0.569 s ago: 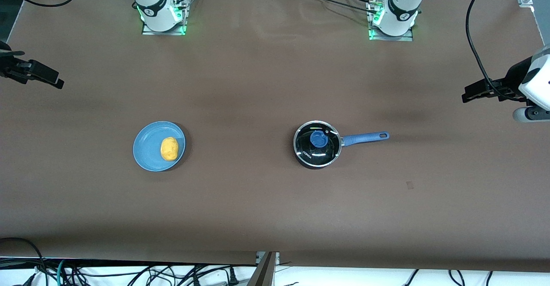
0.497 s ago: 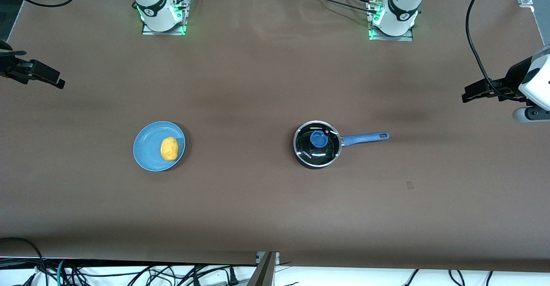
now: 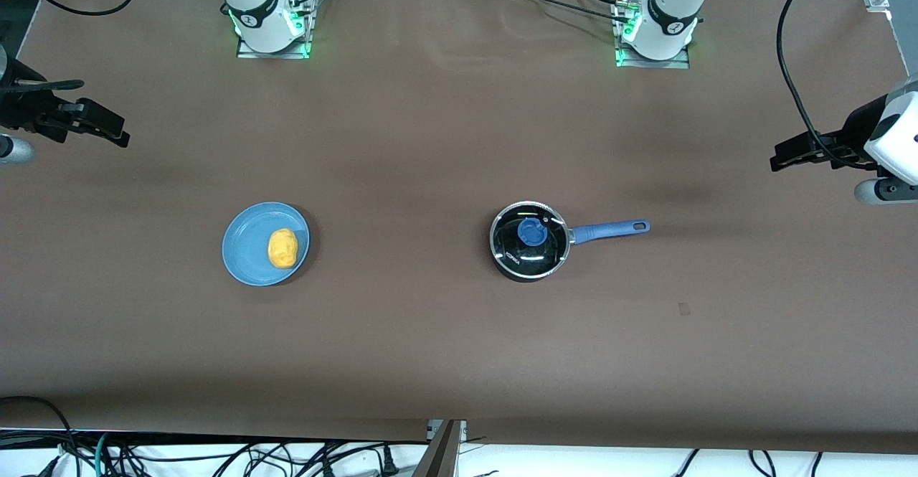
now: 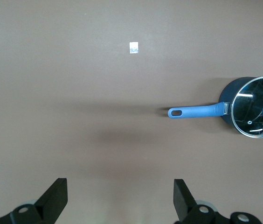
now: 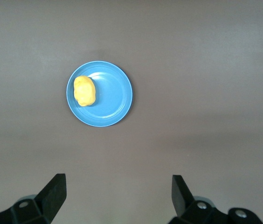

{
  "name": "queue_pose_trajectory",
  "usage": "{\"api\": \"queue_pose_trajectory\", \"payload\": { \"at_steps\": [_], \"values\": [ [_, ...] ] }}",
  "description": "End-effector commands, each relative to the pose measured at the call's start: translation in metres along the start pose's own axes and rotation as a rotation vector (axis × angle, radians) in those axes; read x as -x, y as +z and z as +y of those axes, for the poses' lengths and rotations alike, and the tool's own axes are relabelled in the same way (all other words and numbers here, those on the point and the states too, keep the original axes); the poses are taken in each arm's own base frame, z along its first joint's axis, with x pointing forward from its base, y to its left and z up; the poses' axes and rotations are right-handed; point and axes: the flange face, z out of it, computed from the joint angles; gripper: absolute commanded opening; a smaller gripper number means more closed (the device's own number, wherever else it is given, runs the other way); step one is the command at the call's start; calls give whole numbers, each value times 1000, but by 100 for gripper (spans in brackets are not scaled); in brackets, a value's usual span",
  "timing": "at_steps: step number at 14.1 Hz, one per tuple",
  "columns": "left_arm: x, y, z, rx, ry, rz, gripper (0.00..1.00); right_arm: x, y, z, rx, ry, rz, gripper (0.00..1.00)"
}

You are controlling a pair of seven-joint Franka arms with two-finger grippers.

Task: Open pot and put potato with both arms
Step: 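Move the left gripper toward the saucepan lid, then lower the left gripper and grasp the blue lid knob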

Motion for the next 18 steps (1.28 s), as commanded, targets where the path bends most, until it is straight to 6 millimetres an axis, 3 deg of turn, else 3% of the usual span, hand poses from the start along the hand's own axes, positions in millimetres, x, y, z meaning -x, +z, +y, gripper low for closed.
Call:
{"api": "queue_pose_trajectory", "payload": {
  "at_steps": [1, 3, 7, 11, 14, 16, 18],
  "values": [
    [-6, 2, 14, 9, 4, -18, 100, 3, -6, 2, 13, -7, 5, 100],
    [-18, 26, 35, 18, 0, -53, 100, 3, -6, 2, 12, -7, 10, 100],
    [-42, 62, 128, 41, -143, -5, 100, 2, -5, 1, 11, -10, 7, 100],
    [-78, 115, 220, 93, -293, 71, 100, 3, -6, 1, 11, -10, 8, 100],
    [-80, 151, 267, 110, -291, 95, 100, 3, -6, -7, 10, -24, 8, 100],
    [-88, 170, 277, 130, -359, 109, 100, 4, -6, -13, 17, -31, 9, 100],
    [-81, 197, 308, 124, -376, 100, 100, 4, -6, -16, 18, -33, 9, 100]
  ]
}}
